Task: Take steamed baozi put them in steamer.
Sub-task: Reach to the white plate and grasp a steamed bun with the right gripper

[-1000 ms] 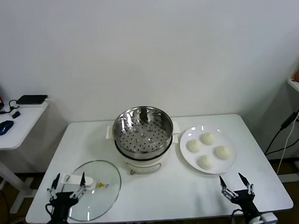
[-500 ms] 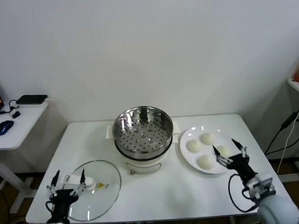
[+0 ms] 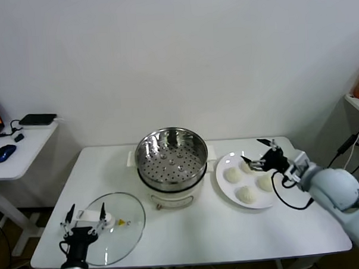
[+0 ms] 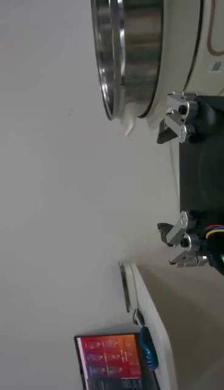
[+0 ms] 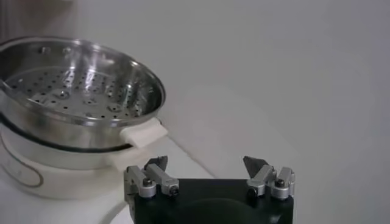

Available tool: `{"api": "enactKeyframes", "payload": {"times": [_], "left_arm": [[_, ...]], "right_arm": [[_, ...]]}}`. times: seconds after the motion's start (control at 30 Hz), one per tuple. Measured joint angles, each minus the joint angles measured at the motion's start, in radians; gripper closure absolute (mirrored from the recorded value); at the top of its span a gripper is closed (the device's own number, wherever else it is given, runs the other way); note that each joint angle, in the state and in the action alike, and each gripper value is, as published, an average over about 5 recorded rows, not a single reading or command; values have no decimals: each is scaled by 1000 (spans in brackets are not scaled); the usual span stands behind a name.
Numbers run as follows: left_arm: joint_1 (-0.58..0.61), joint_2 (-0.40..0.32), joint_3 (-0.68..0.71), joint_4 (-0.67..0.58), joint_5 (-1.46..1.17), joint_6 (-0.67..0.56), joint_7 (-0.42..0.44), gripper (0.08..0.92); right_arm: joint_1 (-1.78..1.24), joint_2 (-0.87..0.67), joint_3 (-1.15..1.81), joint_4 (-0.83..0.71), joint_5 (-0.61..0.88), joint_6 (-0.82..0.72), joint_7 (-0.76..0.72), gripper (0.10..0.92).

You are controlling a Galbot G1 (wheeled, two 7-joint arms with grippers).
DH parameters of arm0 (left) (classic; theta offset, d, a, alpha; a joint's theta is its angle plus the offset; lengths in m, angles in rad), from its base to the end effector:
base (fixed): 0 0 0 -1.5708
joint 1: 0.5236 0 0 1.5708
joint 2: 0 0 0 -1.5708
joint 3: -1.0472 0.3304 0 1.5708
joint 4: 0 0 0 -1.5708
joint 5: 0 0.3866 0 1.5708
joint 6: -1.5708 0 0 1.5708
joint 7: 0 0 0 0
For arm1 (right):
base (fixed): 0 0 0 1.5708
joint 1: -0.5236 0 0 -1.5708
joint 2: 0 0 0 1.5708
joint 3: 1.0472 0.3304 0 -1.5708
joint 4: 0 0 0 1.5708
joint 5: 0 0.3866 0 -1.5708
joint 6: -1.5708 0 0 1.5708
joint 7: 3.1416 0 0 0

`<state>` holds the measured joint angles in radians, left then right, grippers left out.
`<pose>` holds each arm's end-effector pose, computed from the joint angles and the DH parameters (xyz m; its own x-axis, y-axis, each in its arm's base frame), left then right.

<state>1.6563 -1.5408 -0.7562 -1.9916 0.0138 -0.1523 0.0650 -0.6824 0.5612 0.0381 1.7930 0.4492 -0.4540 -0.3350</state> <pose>0.1844 0.0865 -0.3358 -0.9933 -0.1119 0.0298 -0.1054 0.9802 0.1677 0.4113 -0.1139 -0.1421 -0.7766 -0.4104 0.4780 -0.6145 0.6606 -0.4312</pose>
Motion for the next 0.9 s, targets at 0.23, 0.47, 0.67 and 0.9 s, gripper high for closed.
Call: {"api": "enactKeyframes", "payload": {"times": [0.23,0.47,0.67,0.9], "left_arm": [[-1,-2,3,10,-1,-9,-4,177],[1,4,4,9,-8,-10,-4,177],[3,11,3,9,-17,-11,-5,177],[-1,27,-3,7,-36,-2,-10,177]], "right_arm": [[362,-10,-337,-172,-48,56,-190,203],[695,30,-675,-367,-104,145,-426,203],[901,96,-918,-535,-148,219,-587,203],[1020,197,-1095,-737,-217,308,-704,203]]}}
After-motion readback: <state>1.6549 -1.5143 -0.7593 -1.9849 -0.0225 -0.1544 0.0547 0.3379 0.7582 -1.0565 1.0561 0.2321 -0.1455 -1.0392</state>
